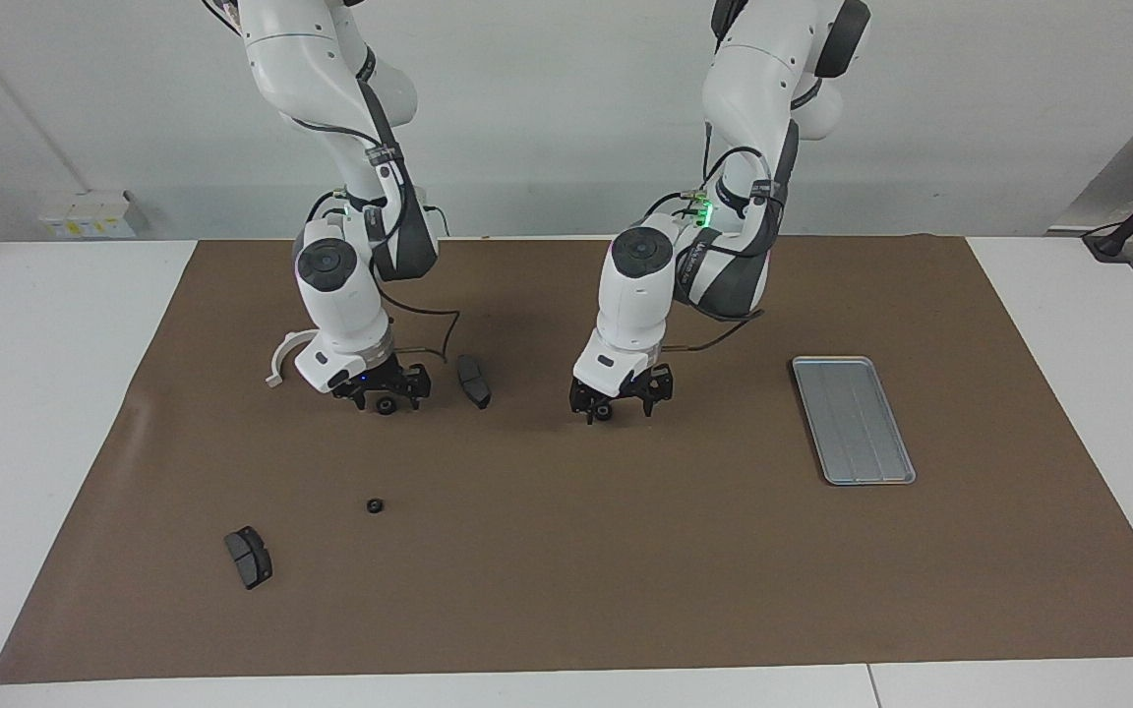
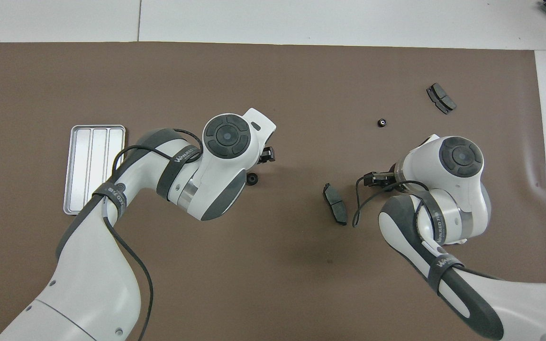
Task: Pick bearing gear from pile to tray
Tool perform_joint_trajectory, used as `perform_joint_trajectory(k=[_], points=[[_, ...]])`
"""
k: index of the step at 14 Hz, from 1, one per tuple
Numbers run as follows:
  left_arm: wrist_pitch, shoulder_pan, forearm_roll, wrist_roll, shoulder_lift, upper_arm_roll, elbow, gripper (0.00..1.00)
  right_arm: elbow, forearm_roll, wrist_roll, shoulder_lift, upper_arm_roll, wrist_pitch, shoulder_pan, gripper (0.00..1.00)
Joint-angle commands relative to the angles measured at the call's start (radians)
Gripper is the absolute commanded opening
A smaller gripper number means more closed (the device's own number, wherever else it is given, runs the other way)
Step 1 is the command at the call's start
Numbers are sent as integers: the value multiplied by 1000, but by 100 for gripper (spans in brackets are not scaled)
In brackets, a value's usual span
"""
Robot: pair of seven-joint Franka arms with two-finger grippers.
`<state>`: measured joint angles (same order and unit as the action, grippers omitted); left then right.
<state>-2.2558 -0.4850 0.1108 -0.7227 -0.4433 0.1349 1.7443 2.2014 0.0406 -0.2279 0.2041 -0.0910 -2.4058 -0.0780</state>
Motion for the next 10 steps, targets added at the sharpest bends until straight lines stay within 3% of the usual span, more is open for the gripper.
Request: perform_joint_trajectory(k=[1,7,10], points=[[-57,-10,18,14,41,-4,87,100,49,-27,44,-35,-13,-38,30,86],[-74,-32,18,16,32,-4,109,98,64,-30,30,-38,-13,-39,23,77],[-94,-34,20,17,14,-4,109,82,66,-34,28,-42,-13,-38,20,61]])
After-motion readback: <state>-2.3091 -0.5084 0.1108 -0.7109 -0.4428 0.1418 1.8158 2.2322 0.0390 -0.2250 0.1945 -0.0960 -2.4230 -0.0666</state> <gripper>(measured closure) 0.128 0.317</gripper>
